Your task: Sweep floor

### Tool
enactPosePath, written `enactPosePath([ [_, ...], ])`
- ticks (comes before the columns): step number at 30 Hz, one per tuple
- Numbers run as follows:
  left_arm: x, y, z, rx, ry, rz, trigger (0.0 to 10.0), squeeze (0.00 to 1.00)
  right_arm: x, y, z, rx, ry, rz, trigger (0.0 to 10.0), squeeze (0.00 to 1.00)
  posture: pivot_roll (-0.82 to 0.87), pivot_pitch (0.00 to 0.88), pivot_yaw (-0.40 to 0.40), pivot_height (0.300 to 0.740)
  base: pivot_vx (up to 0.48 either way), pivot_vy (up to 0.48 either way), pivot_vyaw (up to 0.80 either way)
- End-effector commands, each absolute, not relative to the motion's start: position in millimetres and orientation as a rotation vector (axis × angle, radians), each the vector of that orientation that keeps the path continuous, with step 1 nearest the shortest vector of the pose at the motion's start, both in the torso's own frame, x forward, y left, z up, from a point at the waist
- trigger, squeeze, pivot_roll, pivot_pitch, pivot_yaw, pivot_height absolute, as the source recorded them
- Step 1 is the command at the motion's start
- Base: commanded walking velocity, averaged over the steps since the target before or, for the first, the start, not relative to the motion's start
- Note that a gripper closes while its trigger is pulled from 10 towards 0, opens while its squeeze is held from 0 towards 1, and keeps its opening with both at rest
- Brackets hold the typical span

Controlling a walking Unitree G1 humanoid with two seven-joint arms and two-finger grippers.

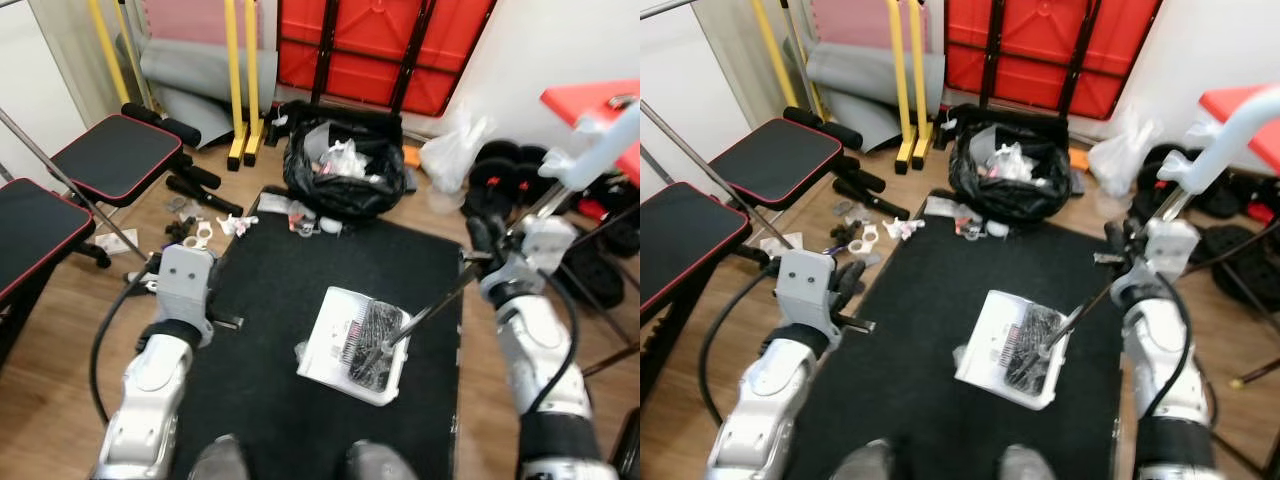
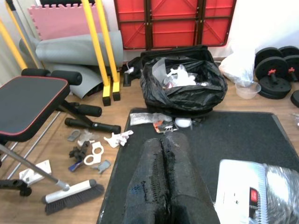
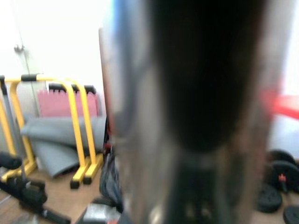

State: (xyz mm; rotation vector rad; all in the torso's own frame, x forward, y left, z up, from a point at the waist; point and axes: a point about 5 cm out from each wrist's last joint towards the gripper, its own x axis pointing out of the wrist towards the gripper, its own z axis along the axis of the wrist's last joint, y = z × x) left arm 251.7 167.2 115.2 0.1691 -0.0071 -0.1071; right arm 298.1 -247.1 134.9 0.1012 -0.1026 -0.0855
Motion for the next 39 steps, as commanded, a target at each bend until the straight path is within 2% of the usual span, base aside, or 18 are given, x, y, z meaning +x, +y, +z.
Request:
enactPosePath([
  [1,303,154,156,0.137,-0.064,-0.163,10.0,0.00,323,-245,204,0.430,-0.340,-0.047,10.0,0.00,-0.13,0.099,-0.137,0.740,0.000,0.000,0.00],
  [7,303,154,155,0.137,-0.063,-0.164,10.0,0.00,324,-248,203,0.423,-0.329,-0.061,10.0,0.00,-0.13,0.099,-0.136,0.740,0.000,0.000,0.00],
  [8,303,154,155,0.137,-0.063,-0.165,10.0,0.00,325,-250,202,0.423,-0.335,-0.066,0.0,0.00,-0.13,0.098,-0.137,0.740,0.000,0.000,0.00],
  [30,307,151,156,0.137,-0.062,-0.170,10.0,0.00,330,-258,197,0.402,-0.365,-0.041,0.0,0.00,-0.13,0.109,-0.137,0.740,0.000,0.000,0.00],
  [39,309,152,155,0.145,-0.060,-0.166,10.0,0.00,334,-252,189,0.269,-0.345,0.015,0.0,0.00,-0.14,0.114,-0.136,0.740,0.000,0.000,0.00],
])
